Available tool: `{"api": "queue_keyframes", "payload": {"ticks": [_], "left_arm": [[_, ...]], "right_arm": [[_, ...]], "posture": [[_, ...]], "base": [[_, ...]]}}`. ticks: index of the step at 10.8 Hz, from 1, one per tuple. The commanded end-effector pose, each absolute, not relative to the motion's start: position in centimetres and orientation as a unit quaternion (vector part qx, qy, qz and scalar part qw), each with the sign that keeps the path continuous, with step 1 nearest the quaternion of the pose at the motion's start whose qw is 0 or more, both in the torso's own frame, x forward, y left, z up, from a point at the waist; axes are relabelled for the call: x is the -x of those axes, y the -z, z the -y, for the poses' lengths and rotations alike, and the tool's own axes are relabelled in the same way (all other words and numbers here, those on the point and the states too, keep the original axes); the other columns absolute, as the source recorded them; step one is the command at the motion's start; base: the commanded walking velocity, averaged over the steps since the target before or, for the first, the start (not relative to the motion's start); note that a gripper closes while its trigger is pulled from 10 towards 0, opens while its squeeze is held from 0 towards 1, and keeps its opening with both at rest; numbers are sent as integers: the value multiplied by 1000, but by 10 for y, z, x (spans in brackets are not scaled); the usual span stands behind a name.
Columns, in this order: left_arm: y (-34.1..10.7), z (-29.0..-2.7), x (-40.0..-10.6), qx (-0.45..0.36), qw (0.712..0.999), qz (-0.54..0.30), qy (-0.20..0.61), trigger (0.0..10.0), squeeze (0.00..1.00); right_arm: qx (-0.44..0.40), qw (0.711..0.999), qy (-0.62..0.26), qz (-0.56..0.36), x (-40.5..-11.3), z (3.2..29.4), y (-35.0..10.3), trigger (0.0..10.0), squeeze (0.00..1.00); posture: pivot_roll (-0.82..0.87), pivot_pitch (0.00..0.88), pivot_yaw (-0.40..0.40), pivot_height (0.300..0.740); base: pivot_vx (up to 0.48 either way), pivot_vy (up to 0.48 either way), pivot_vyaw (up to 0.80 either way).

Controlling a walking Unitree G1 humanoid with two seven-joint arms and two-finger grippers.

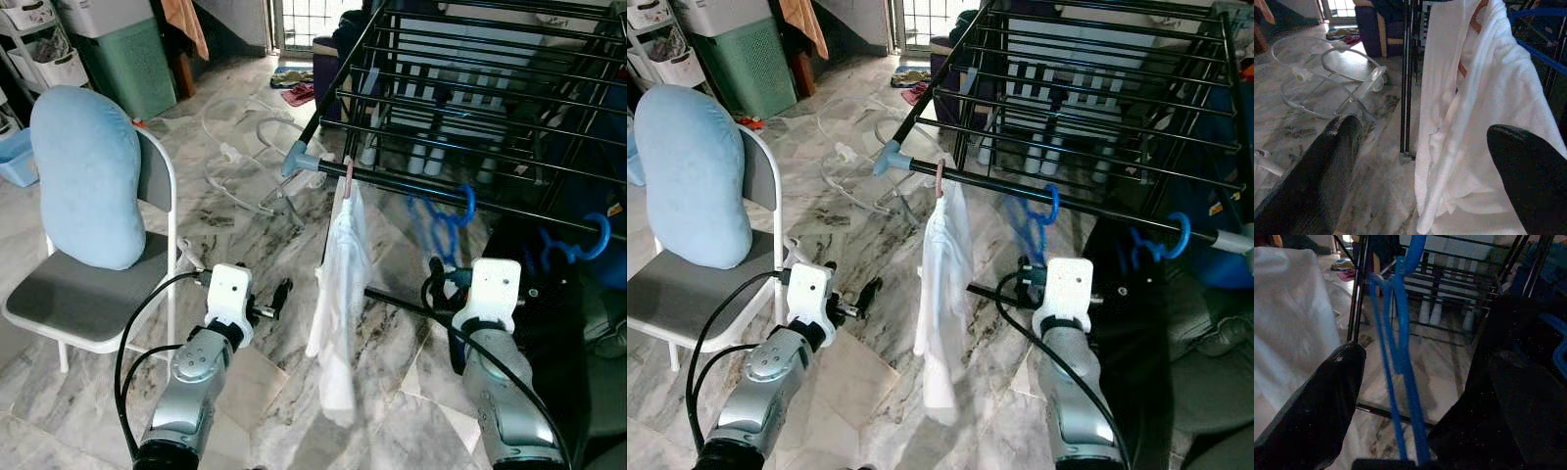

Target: Hang hanger

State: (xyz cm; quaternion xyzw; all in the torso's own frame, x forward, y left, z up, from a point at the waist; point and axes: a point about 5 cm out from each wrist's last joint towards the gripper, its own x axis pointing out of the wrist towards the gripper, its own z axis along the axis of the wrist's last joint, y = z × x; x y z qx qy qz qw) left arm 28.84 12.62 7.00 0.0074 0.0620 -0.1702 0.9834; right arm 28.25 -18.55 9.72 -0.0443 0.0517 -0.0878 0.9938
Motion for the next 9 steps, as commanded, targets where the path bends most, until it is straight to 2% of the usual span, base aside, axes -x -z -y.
{"api": "queue_keyframes", "payload": {"ticks": [1,5,6,9], "left_arm": [[-70,-129,-290,-14,985,-63,161,10000,0],[-68,-130,-290,-12,985,-68,159,10000,0],[-68,-130,-290,-12,985,-68,158,10000,0],[-68,-131,-291,-12,985,-67,158,10000,0]], "right_arm": [[40,994,86,-46,-284,184,-103,10000,1000],[27,995,86,-49,-287,183,-105,10000,1000],[28,995,85,-51,-287,183,-104,10000,1000],[29,995,84,-52,-288,182,-104,10000,1000]], "posture": [[-96,58,23,740],[-94,58,22,740],[-92,57,22,740],[-91,54,23,740]], "base": [[0,0,0],[-306,0,0],[262,0,0],[-341,0,0]]}}
